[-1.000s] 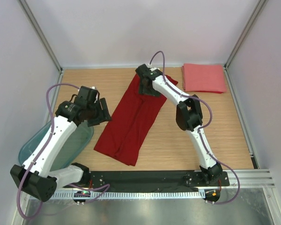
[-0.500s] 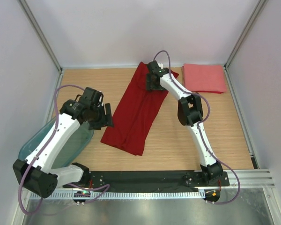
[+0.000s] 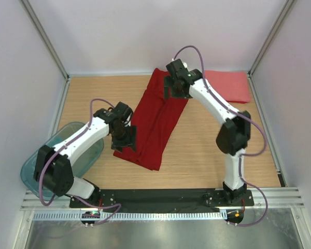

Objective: Fold and stack the t-shirts
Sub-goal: Fold the tshirt

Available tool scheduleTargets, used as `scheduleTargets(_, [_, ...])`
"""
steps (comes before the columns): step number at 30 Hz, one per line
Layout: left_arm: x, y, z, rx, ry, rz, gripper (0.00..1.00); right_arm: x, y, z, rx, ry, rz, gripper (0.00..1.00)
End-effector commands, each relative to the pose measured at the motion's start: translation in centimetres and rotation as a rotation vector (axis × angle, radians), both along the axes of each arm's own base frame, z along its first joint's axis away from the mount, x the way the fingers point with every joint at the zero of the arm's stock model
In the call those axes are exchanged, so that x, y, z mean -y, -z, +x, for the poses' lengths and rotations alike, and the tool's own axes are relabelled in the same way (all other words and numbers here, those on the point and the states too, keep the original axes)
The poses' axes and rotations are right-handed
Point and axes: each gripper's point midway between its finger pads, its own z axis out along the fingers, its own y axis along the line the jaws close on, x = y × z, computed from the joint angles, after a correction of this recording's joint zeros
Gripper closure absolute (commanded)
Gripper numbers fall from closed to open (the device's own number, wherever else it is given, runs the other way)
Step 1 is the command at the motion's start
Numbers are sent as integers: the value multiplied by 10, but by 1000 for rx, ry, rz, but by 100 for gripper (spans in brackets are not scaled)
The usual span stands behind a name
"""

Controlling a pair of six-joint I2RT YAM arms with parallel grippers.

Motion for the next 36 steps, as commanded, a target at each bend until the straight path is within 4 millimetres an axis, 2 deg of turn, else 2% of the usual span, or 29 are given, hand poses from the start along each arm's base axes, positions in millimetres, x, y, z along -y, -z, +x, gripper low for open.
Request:
scheduleTargets(1, [7,-4,23,70,24,4,37,-38,-12,-94,-91,-111,119,16])
scheduleTargets(3, [2,-13,31,127,-15,25,39,-58,-4,-130,-112,-168,153,22])
scheduleTargets(4, [-1,-24,35,180,-33,22,40,-81,-18,-153,-64,-240,212,26])
scheduleTargets(5, [-9,-30,41,230,-80,53,41,-82,7,-176,-109,-244,195,31])
scheduleTargets(6, [-12,-33,42,248,-91,56,42,-87,11,-190,-107,-259,200,39])
scheduleTargets(7, [-15,-36,41,259,-98,60,43,-99,12,-199,-95,-279,239,43])
scheduleTargets(8, [-17,-39,38,266,-103,62,44,-108,30,-226,-135,-327,224,45])
scheduleTargets(11, [-26,-44,32,292,-130,72,45,-134,51,-257,-154,-401,204,47])
scheduleTargets(13, [-32,-48,31,319,-161,74,44,-141,64,-263,-159,-419,179,47])
scheduleTargets(15, [-37,-56,30,357,-187,71,44,-143,85,-264,-178,-427,129,46])
scheduleTargets(22, [-47,-80,26,437,-223,55,44,-131,128,-257,-190,-486,-56,47])
scheduleTargets(26, [-52,-79,22,430,-218,76,44,-112,149,-271,-250,-483,-111,51])
scheduleTargets(30, [-44,-73,20,400,-169,54,43,-68,173,-289,-318,-443,-212,58])
scheduleTargets(31, [-39,-69,19,373,-149,48,43,-45,180,-295,-343,-421,-276,58])
scheduleTargets(33, [-29,-65,15,324,-103,13,40,-26,182,-302,-359,-382,-308,59])
scheduleTargets(34, [-25,-64,15,310,-87,1,39,-6,186,-310,-377,-362,-344,59])
scheduleTargets(36, [-18,-60,16,285,-58,-16,38,4,176,-316,-368,-326,-316,59])
